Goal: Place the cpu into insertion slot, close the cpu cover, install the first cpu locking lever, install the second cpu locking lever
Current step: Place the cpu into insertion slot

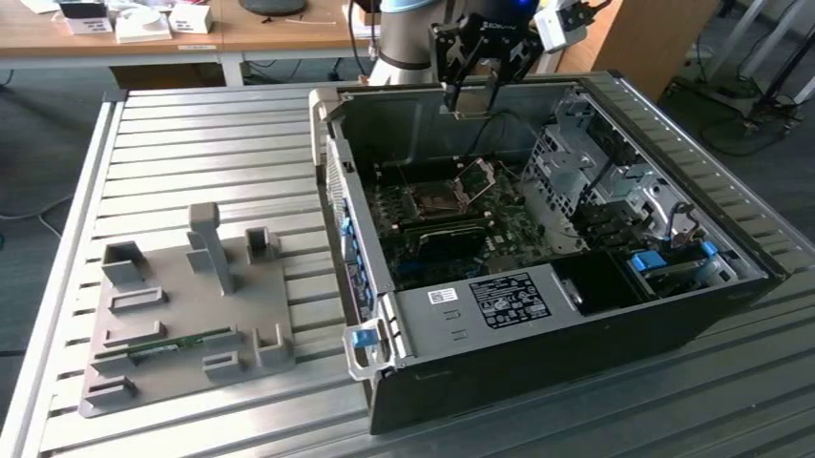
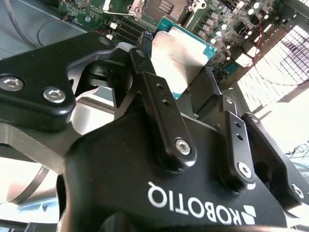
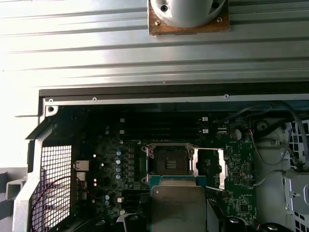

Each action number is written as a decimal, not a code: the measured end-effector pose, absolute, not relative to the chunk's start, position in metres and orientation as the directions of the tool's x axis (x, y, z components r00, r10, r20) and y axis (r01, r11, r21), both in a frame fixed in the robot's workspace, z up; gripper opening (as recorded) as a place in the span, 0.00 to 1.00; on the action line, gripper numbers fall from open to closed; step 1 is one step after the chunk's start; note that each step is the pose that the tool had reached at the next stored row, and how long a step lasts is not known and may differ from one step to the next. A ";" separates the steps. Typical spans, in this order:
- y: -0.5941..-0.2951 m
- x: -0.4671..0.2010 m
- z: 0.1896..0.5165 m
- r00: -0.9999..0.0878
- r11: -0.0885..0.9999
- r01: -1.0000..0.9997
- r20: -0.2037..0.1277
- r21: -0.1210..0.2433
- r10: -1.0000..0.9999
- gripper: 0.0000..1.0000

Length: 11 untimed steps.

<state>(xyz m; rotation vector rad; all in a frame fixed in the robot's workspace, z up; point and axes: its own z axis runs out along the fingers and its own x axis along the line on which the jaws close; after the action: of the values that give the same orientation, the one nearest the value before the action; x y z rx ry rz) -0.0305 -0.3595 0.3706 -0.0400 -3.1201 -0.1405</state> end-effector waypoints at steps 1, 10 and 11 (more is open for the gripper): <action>-0.360 -0.031 0.370 -1.000 0.996 0.026 0.019 0.089 0.025 0.54; -0.360 -0.031 0.367 -1.000 0.996 0.026 0.019 0.089 0.025 0.54; -0.360 -0.031 0.367 -1.000 0.996 0.026 0.019 0.089 0.025 0.54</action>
<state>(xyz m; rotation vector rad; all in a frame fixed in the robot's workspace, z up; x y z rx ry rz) -0.0305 -0.3595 0.3669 -0.0400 -3.1201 -0.1397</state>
